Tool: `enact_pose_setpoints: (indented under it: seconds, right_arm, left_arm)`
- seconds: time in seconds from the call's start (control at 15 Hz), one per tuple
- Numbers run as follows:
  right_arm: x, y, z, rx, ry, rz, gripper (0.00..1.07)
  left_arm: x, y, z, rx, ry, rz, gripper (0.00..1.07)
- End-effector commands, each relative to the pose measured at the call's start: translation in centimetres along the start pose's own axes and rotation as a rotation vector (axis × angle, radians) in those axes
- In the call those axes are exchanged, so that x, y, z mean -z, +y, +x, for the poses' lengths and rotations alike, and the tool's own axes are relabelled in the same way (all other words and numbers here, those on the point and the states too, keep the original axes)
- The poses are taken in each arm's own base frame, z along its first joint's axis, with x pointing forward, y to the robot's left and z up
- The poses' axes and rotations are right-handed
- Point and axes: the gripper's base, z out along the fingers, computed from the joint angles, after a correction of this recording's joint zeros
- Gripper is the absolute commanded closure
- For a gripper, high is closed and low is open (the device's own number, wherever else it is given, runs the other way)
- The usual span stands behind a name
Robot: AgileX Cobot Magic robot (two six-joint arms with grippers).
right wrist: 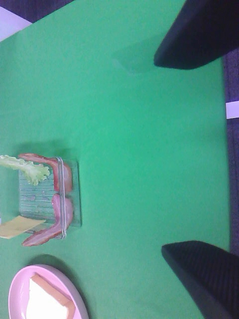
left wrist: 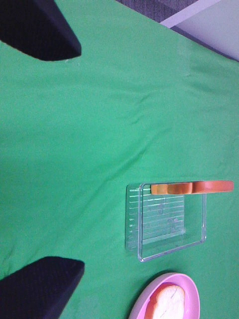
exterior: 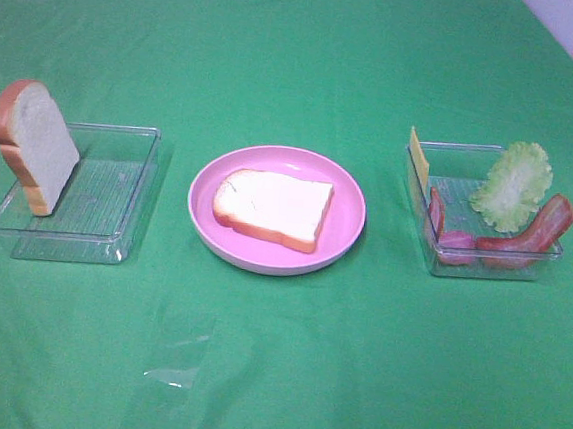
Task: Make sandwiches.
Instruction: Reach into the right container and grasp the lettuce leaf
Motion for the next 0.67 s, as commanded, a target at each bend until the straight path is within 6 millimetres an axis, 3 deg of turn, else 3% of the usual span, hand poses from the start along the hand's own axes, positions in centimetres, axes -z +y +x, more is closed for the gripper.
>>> enact_pose_setpoints:
  seconds: [0.07,0.67]
  right_arm:
    - [0.22,0.02,0.25,-0.001,-0.033,0.003,0.18]
    - [0.22,0.05,0.25,-0.009,-0.033,0.0,0.18]
  left_arm:
    - [-0.04,-0.02,0.03,0.0,-0.004,0.0,0.06]
    - [-0.04,-0.02,0.03,0.0,-0.004,0.0,0.06]
